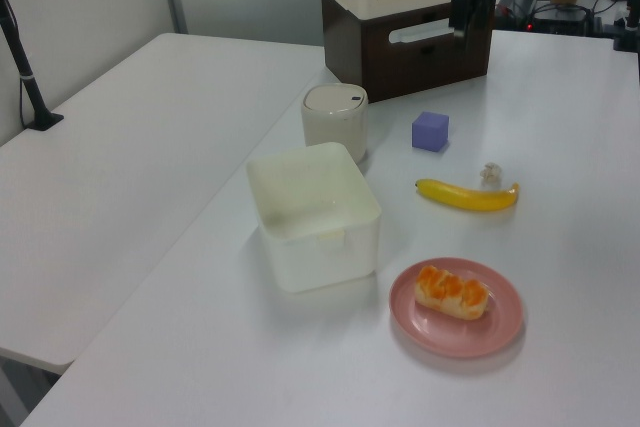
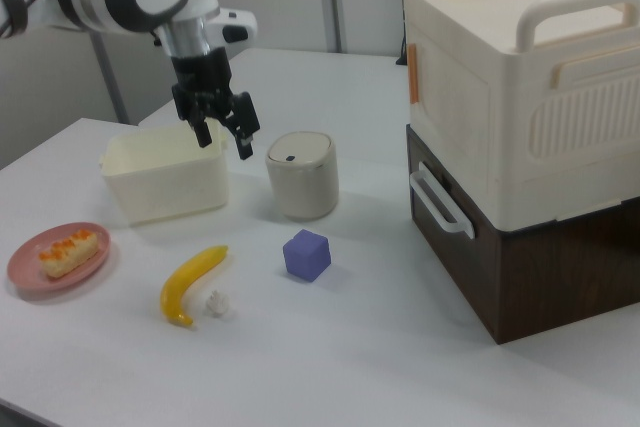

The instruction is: Put the bread on a plate

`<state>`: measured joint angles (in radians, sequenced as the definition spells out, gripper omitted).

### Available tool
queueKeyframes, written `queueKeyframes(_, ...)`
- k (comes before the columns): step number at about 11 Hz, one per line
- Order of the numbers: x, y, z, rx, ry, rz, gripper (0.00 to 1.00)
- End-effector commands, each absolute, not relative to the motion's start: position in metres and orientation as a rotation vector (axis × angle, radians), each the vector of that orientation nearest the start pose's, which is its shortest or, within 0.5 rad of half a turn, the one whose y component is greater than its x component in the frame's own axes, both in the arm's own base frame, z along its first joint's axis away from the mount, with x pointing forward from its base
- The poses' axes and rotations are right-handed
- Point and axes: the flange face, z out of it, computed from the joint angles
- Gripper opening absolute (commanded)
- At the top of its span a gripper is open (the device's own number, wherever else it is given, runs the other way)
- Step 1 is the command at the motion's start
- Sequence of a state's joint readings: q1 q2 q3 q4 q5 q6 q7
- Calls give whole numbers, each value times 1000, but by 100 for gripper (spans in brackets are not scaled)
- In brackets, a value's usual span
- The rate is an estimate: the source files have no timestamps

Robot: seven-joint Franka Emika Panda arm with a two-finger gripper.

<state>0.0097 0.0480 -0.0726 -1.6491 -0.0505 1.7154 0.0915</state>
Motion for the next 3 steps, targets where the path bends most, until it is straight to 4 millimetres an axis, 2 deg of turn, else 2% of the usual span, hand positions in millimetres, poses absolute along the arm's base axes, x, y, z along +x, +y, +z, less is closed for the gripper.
queueKeyframes(1,578,-32,580,-3205,224,14,100)
queueKeyframes(3,578,-37,580,-3192,237,10,100)
